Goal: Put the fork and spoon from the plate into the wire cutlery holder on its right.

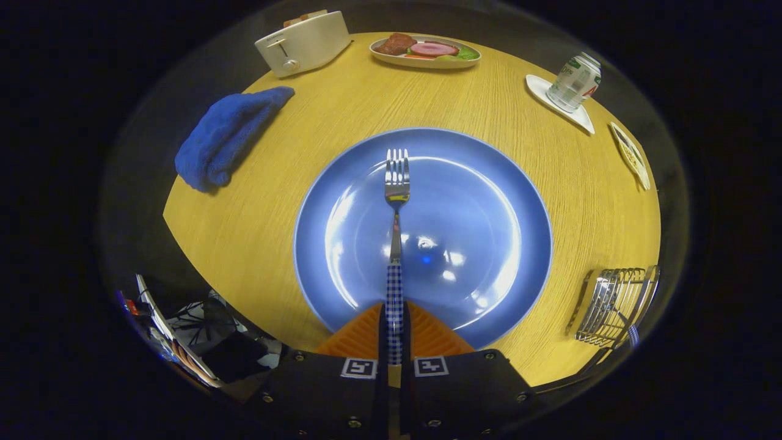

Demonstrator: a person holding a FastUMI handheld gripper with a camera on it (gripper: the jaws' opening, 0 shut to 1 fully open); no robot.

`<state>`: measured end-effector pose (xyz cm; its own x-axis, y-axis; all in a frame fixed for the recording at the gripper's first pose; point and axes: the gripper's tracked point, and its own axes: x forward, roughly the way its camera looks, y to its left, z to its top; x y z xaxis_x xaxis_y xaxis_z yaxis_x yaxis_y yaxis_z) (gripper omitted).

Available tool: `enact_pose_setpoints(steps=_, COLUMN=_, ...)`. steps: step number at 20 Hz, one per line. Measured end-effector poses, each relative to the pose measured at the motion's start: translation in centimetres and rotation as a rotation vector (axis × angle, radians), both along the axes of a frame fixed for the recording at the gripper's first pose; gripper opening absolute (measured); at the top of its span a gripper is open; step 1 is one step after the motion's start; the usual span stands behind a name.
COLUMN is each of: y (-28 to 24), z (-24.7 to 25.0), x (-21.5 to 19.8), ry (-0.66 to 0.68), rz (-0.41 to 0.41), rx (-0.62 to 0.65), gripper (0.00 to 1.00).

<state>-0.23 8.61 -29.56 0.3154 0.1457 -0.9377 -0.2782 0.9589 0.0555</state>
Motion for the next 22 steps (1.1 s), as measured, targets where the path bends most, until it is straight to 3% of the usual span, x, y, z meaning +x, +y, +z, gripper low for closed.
enact_pose_setpoints(steps=12, y=-4.2, z=5.7, x=-1.8, ry=0.016, rz=0.076, rx=-0.036, gripper=0.08)
enact_pose_setpoints(steps=17, y=-11.7, z=10.4, x=-4.5, ry=0.005, rz=0.073, rx=-0.12, gripper=0.08)
enact_pose_setpoints(steps=22, y=-19.2, z=13.5, x=-8.5, ry=0.079, rz=0.031, rx=-0.169, gripper=0.08)
